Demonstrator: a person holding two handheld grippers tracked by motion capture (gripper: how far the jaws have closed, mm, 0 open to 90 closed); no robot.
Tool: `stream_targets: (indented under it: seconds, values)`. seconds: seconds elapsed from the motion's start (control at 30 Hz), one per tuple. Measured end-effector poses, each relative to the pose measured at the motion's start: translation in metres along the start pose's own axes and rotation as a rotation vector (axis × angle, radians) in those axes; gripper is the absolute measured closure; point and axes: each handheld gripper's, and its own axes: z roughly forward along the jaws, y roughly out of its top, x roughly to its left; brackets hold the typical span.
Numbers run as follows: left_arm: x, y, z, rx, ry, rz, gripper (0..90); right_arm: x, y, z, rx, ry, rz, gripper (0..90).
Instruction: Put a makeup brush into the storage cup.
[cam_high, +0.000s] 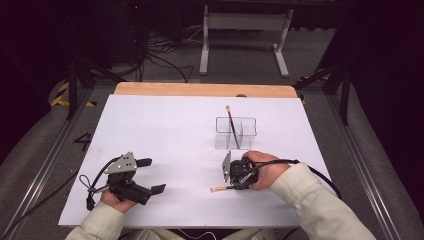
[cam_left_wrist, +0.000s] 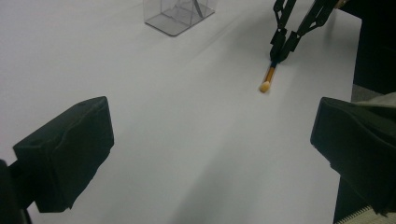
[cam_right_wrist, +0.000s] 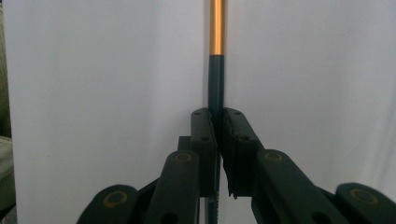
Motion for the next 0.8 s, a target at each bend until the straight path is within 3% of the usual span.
stream_targets:
  seconds: [0.23, 0.6, 0.8]
  values:
    - [0.0, 0.0, 0.0, -0.001, 0.001, 0.002, 0.0, -0.001, -0.002, -0.004, 0.009, -0.008, 0.022, 83.8]
    - [0.0, 0.0, 0.001, 0.007, -0.002, 0.003, 0.0, 0.0, -0.004, -0.028, -0.111, -0.017, 0.062, 83.8]
    - [0.0, 0.0, 0.001, -0.001, 0.0, 0.002, 0.0, 0.0, -0.007, -0.043, -0.211, -0.039, 0.082, 83.8]
